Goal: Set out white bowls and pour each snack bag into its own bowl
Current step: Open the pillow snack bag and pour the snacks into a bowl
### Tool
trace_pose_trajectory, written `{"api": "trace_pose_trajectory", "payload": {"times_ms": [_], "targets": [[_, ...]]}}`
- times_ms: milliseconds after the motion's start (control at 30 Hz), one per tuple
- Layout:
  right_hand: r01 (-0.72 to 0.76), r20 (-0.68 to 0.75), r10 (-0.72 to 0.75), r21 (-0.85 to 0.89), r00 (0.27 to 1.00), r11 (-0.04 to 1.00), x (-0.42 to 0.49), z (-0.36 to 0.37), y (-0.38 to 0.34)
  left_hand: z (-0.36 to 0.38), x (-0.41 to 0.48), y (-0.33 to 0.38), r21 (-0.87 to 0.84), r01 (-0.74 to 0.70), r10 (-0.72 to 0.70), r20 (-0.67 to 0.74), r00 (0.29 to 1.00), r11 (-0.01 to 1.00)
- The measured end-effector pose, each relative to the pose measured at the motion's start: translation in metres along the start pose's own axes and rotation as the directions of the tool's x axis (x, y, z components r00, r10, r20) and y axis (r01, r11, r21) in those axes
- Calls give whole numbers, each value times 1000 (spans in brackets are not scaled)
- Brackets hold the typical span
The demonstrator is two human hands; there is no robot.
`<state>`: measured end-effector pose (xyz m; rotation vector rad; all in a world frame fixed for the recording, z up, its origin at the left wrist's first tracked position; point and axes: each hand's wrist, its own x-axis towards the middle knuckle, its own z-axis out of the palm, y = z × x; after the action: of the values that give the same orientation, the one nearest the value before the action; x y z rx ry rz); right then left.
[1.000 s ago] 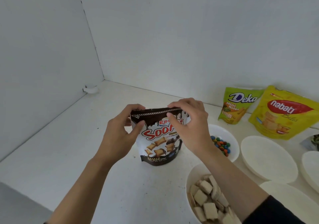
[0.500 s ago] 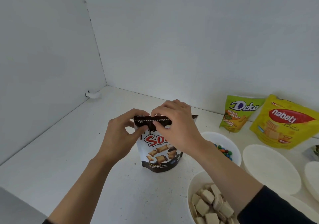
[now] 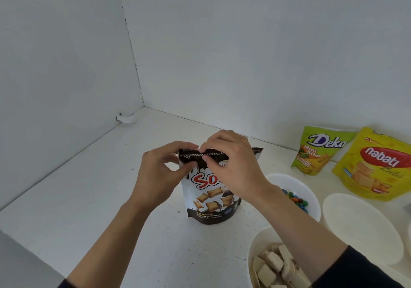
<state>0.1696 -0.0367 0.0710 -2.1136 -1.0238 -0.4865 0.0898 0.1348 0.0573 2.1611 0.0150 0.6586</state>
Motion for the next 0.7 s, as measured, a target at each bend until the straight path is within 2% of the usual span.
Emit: {"api": "trace_pose_trajectory", "payload": {"times_ms": [100,267,400,533,600,700], "targets": [[-63,64,61,21,996,998,4,-2,-3,-1,-1,0,13,-7,7,3,1000,1000],[-96,162,119,-140,980,985,7,-13,-2,-2,0,-5,66,-34,34,-2,999,997],[-58,85,80,-233,993,971,-2,-25,13,-5,1,-6,103,-51,48,33,998,993],[-78,-66,64,-238,996,968,-10,-30,27,-11,6,0,47,-105,95,176,980,993],[-66,-71,52,-214,996,975,-11,-30,28,-16,11,8,-25,-75,79,306,949,997],[-89,-10,89,-21,996,996,-13,-30,26,-14,20,23,-93,-36,76,474,877,995]]}}
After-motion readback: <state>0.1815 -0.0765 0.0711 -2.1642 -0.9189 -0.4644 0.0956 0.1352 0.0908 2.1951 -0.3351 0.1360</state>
